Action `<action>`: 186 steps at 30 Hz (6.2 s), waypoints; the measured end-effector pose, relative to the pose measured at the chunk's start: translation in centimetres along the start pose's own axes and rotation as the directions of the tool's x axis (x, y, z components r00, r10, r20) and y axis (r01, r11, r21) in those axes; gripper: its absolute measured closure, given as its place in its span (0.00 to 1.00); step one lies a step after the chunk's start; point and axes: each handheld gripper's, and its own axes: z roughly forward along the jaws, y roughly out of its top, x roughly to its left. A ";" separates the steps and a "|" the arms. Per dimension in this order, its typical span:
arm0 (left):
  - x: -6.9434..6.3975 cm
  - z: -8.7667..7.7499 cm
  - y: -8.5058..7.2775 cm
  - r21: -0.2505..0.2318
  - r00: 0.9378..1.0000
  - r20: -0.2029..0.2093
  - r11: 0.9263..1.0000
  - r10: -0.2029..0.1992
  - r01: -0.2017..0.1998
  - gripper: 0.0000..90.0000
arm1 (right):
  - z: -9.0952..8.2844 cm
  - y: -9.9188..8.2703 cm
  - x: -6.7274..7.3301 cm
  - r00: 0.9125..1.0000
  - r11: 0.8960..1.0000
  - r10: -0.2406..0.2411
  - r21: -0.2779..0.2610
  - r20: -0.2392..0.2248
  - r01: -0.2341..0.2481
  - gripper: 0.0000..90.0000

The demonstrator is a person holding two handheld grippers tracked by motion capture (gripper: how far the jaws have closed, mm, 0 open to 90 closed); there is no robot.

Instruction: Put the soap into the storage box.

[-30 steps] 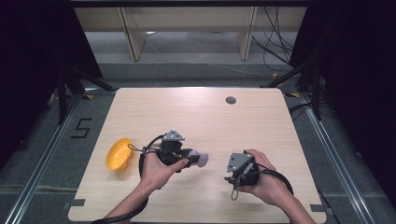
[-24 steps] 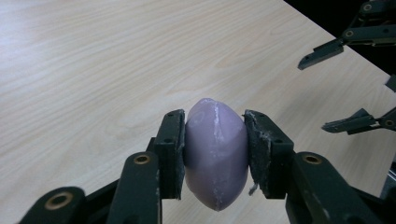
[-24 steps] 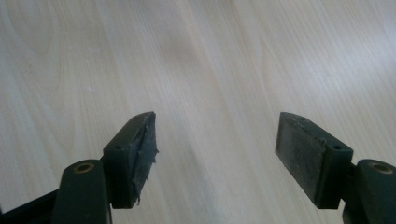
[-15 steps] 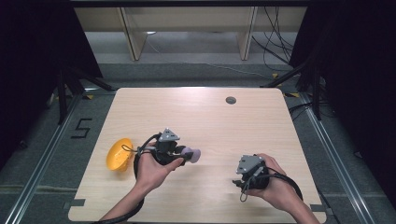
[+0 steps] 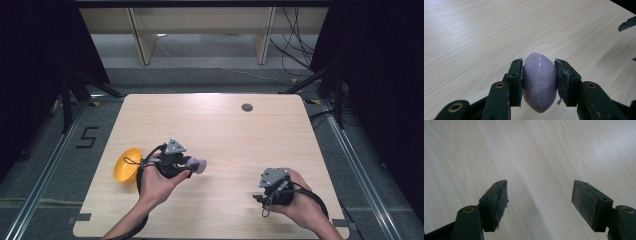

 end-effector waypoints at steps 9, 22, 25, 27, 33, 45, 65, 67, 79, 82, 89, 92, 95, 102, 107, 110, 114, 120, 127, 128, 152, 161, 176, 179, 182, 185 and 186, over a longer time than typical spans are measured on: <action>0.8 -0.7 -0.4 -0.024 0.999 -0.034 1.000 -0.011 0.010 0.66 | 0.2 -0.3 0.1 1.000 1.000 0.016 0.000 -0.003 -0.016 0.32; 2.1 -2.1 -1.1 -0.051 0.995 -0.083 0.997 -0.056 0.052 0.66 | 0.2 -0.4 0.2 0.999 0.999 0.048 0.007 -0.004 -0.048 0.32; 2.4 -2.4 -1.3 -0.062 0.993 -0.097 0.996 -0.069 0.064 0.66 | 0.3 -0.4 -0.1 0.999 1.000 0.013 0.017 -0.032 -0.012 0.32; 2.7 -2.5 -1.5 -0.066 0.992 -0.101 0.995 -0.077 0.071 0.66 | 0.2 -0.5 0.2 0.999 0.999 0.050 0.006 -0.005 -0.050 0.32; 3.5 -3.3 -1.8 -0.065 0.989 -0.120 0.995 -0.086 0.079 0.66 | 0.3 -0.5 0.1 1.000 1.000 0.027 0.000 -0.010 -0.027 0.32; 4.9 -5.1 -2.4 -0.051 0.983 -0.163 0.996 -0.080 0.073 0.66 | 0.3 -0.5 -0.1 1.000 1.000 0.021 -0.007 -0.001 -0.021 0.33; 6.1 -6.7 -3.1 -0.131 0.965 -0.200 0.981 -0.169 0.145 0.66 | 0.2 -0.6 -0.1 1.000 1.000 0.026 -0.012 0.004 -0.026 0.33; 6.3 -7.0 -3.1 -0.116 0.965 -0.209 0.984 -0.160 0.138 0.66 | 0.2 -0.7 -0.1 1.000 1.000 0.025 -0.015 0.018 -0.025 0.33; 6.9 -8.0 -3.3 -0.159 0.953 -0.228 0.974 -0.198 0.164 0.66 | 0.0 -0.8 -0.2 0.999 0.999 0.034 -0.013 0.010 -0.034 0.33; 7.1 -8.2 -3.4 -0.163 0.951 -0.230 0.971 -0.208 0.173 0.66 | 0.0 -0.8 -0.2 1.000 0.999 0.027 -0.018 0.011 -0.027 0.33; 7.6 -8.6 -3.6 -0.175 0.945 -0.247 0.969 -0.213 0.172 0.66 | 0.1 -0.9 -0.2 0.999 0.999 0.029 -0.027 0.027 -0.028 0.33; 7.8 -8.8 -3.7 -0.179 0.941 -0.256 0.967 -0.222 0.179 0.66 | 0.2 -0.9 -0.3 0.998 0.999 0.013 -0.035 0.056 -0.011 0.32; 8.0 -9.0 -3.7 -0.185 0.936 -0.264 0.965 -0.231 0.186 0.66 | 0.1 -0.9 -0.4 0.999 1.000 0.012 -0.015 0.036 -0.012 0.32; 8.4 -9.3 -4.0 -0.203 0.920 -0.301 0.959 -0.251 0.196 0.66 | 0.0 -0.8 -0.3 0.999 0.999 0.035 -0.021 0.026 -0.034 0.32; 8.8 -9.4 -4.4 -0.211 0.903 -0.337 0.956 -0.267 0.204 0.66 | 0.1 -0.9 -0.2 0.999 0.999 0.034 -0.020 0.023 -0.034 0.32; 9.1 -9.4 -4.7 -0.215 0.889 -0.361 0.953 -0.282 0.215 0.66 | 0.1 -0.9 -0.3 0.999 0.999 0.033 -0.015 0.014 -0.033 0.32; 9.5 -9.3 -5.2 -0.226 0.879 -0.370 0.947 -0.301 0.229 0.66 | 0.2 -0.9 -0.2 0.999 0.999 0.033 -0.013 0.018 -0.033 0.32; 10.2 -9.1 -5.9 -0.229 0.863 -0.394 0.943 -0.317 0.242 0.66 | 0.3 -0.9 -0.2 0.999 0.999 0.033 -0.010 0.009 -0.033 0.32; 10.8 -8.2 -6.7 -0.221 0.847 -0.416 0.940 -0.331 0.259 0.66 | 0.3 -0.9 -0.2 0.999 0.999 0.035 -0.010 0.009 -0.035 0.32; 10.8 -8.0 -6.8 -0.218 0.846 -0.417 0.940 -0.332 0.261 0.66 | 0.3 -0.9 -0.2 0.999 0.999 0.035 -0.009 0.009 -0.035 0.32; 10.8 -6.0 -8.6 -0.227 0.821 -0.437 0.928 -0.367 0.294 0.66 | 0.4 -1.0 -0.2 1.000 1.000 0.019 0.004 0.021 -0.019 0.31; 10.0 -6.0 -9.7 -0.179 0.826 -0.439 0.935 -0.354 0.306 0.65 | 0.4 -1.0 0.2 0.998 0.998 0.064 0.015 -0.005 -0.064 0.31; 9.9 -5.6 -11.2 -0.138 0.836 -0.423 0.937 -0.349 0.321 0.65 | 0.3 -1.0 0.2 0.998 0.998 0.062 0.026 -0.021 -0.062 0.31; 9.9 -5.7 -11.4 -0.151 0.840 -0.418 0.938 -0.348 0.313 0.64 | 0.4 -1.1 0.3 0.997 0.997 0.070 0.023 -0.017 -0.070 0.31; 9.8 -6.1 -11.3 -0.177 0.836 -0.418 0.934 -0.356 0.309 0.59 | 0.4 -1.2 0.1 0.998 0.998 0.054 0.025 0.012 -0.054 0.31; 9.6 -7.0 -11.3 -0.226 0.835 -0.416 0.930 -0.361 0.289 0.54 | 0.4 -1.2 0.2 0.998 0.998 0.056 0.026 0.010 -0.056 0.30; 9.5 -7.3 -11.3 -0.240 0.835 -0.417 0.929 -0.360 0.280 0.52 | 0.4 -1.2 0.2 0.998 0.998 0.055 0.025 0.010 -0.056 0.30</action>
